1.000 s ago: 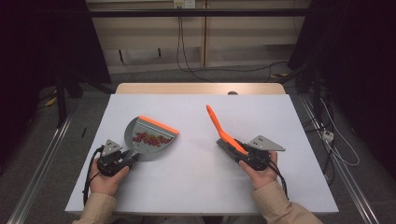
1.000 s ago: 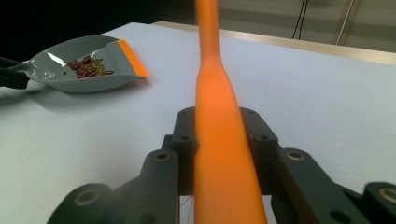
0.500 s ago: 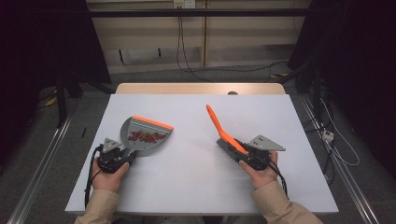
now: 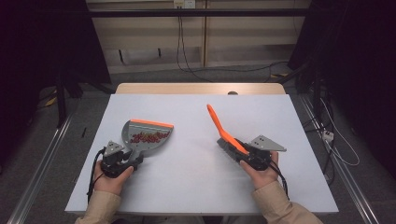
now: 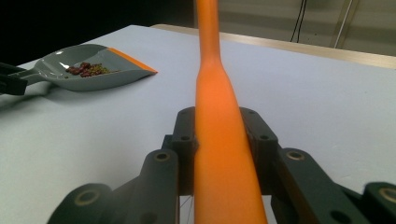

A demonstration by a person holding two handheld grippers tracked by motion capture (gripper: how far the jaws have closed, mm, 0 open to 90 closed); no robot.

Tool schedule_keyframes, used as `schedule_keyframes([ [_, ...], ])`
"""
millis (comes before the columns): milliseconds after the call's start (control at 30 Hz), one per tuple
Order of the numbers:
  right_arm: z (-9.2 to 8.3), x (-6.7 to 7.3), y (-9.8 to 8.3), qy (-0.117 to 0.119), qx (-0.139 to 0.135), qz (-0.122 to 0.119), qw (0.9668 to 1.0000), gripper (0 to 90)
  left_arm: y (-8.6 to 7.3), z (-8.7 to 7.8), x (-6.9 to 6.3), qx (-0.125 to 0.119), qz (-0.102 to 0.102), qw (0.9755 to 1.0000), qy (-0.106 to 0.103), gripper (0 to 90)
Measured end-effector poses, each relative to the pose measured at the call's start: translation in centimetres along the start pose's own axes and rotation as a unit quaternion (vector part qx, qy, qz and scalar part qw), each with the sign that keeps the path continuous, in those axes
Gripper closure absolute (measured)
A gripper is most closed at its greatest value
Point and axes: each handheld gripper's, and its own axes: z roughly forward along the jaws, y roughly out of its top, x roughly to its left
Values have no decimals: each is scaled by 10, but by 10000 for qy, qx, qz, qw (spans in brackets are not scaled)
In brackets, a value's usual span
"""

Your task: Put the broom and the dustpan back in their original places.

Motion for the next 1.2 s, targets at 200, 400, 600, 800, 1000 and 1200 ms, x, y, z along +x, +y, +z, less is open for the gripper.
schedule_keyframes([
  [200,-1,0,-2,-4,11,15,10000,710,-2,-3,-6,-32,90,9998,-155,482],
  [400,0,1,-3,8,19,10,10000,710,-3,-5,-4,-73,97,9997,-229,487],
  [600,0,1,-3,12,28,20,10000,710,-3,-6,-3,-78,94,9995,-283,475],
  [800,1,0,-2,-4,-12,56,10000,710,-2,-7,-2,-95,64,9993,-355,453],
  [1000,5,-9,1,-103,-1,184,9998,709,0,-8,-1,-117,7,9994,-332,318],
  [1200,13,-20,-1,-179,138,390,9990,708,4,-13,3,-282,-16,9993,-255,243],
])
